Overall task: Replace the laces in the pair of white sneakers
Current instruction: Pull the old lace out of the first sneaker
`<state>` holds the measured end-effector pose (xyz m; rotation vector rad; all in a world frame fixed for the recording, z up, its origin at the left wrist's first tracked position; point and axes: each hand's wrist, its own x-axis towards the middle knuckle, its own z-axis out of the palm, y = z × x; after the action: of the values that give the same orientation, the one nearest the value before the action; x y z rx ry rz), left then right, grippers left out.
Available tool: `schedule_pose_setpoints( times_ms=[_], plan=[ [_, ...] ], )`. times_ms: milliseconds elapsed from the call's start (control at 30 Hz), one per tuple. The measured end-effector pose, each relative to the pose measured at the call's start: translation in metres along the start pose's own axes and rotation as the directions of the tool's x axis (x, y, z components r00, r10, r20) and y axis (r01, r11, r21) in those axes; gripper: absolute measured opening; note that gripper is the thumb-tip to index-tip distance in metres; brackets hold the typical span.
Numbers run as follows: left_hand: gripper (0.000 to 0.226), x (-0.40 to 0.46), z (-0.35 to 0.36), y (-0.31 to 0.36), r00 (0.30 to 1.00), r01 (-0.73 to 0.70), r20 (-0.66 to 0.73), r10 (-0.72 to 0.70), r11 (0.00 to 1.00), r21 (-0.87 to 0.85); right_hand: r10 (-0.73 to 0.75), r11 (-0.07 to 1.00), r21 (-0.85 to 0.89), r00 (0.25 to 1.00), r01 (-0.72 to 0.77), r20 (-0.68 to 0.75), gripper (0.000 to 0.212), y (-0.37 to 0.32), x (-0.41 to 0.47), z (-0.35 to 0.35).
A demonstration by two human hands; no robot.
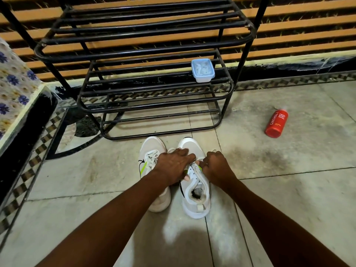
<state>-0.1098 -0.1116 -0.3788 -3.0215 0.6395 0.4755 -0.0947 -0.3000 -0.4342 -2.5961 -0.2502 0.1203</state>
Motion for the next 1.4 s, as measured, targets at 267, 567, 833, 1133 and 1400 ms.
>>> schedule_pose_setpoints(
  times_ms=[267, 567, 833, 1133, 1400],
  plan=[
    [0.078, 0.002, 0.002, -0.001, 0.998, 0.013, 0.065, -0.012, 1.0, -0.009, 0.14, 0.982, 0.157, 0.967, -0.108, -0.211, 0.035, 0.001, -0.015, -0.025],
    [0.039, 0.004, 0.003, -0.009, 0.992, 0.098, -0.053, -0.116, 0.958, -0.269, 0.058, 0.974, 0.225, 0.975, -0.009, -0.213, 0.048, 0.045, -0.034, -0.003],
    [0.019, 0.001, 0.002, -0.011, 0.972, 0.192, -0.094, -0.215, 0.959, -0.207, -0.287, 0.914, 0.182, 0.895, 0.362, -0.341, 0.019, -0.008, -0.04, -0.002],
    [0.025, 0.011, 0.005, 0.003, 0.975, 0.215, -0.022, -0.22, 0.966, -0.142, -0.177, 0.965, 0.14, 0.943, 0.223, -0.284, 0.045, -0.006, -0.06, 0.024],
    [0.035, 0.015, -0.006, 0.001, 0.963, 0.261, 0.093, -0.254, 0.963, -0.074, -0.132, 0.986, 0.068, 0.958, 0.154, -0.255, 0.046, -0.007, -0.062, 0.029]
  ],
)
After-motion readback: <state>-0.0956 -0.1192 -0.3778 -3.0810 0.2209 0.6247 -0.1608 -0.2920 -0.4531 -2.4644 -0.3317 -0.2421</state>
